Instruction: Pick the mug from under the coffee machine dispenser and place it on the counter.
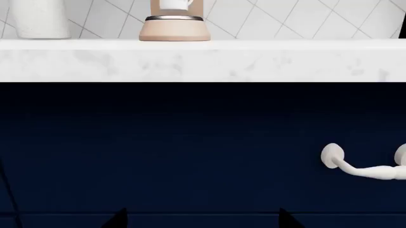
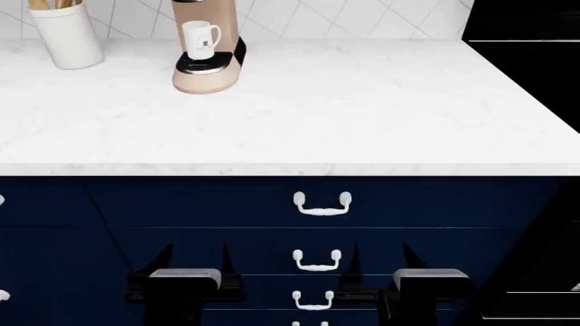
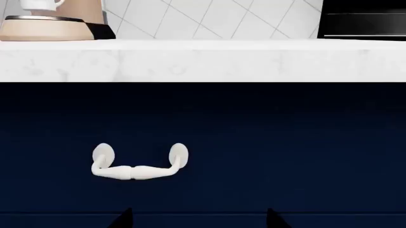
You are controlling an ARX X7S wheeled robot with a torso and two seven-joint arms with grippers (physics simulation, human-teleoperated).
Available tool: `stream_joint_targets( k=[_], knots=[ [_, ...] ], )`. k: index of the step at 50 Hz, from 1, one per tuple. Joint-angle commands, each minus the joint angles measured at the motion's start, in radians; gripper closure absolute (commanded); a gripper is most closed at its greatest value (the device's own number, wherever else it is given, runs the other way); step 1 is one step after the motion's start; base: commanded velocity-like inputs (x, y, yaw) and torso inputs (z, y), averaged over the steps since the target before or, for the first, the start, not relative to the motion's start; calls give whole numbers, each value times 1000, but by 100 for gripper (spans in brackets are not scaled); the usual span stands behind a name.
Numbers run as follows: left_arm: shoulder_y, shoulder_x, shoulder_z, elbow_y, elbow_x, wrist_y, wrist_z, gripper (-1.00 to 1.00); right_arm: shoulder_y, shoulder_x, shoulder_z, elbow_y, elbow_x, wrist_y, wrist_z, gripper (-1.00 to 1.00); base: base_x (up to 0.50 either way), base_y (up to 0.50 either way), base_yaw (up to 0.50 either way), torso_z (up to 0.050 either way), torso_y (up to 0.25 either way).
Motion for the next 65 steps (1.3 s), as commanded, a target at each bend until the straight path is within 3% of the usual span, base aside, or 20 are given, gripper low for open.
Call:
stream_joint_targets(
  k=[1,13,18,23,27,32,35,40,45,58,65],
  knots=[
    [0,-16,18,0,-16,0,-18,-100,0,15,-15,-2,29,2,15,-100,0,0,0,0,0],
    [-2,-49,57,-2,-48,-3,-57,-100,3,48,-49,-7,83,9,48,-100,0,0,0,0,0],
    [20,-52,20,157,-128,-61,-80,-100,6,56,-59,-3,91,8,60,-100,0,0,0,0,0],
    [27,-73,-104,527,-330,-225,-143,-100,8,63,-68,2,99,4,68,-100,0,0,0,0,0],
    [13,-110,-273,788,-582,-330,-239,-100,6,68,-76,-4,104,8,75,-100,0,0,0,0,0],
    [-2,-195,-492,992,-870,-351,-386,-100,8,75,-83,-4,110,9,83,-100,0,0,0,0,0],
    [27,-272,-612,1046,-1034,-260,-482,-100,8,78,-87,-5,114,10,87,-100,0,0,0,0,0],
    [270,-474,-643,1047,-1131,228,-643,-100,9,83,-95,-6,119,9,93,-100,0,0,0,0,0],
    [494,-526,-692,1045,-1150,542,-673,-100,9,88,-101,-7,124,9,99,-100,0,0,0,0,0],
    [558,-493,-697,1030,-1172,638,-631,-100,11,104,-123,3,121,-3,122,-100,0,0,0,0,0],
    [562,-489,-694,1026,-1179,655,-619,-100,15,113,-139,6,109,-1,134,-100,0,481,0,0,0]
  ],
)
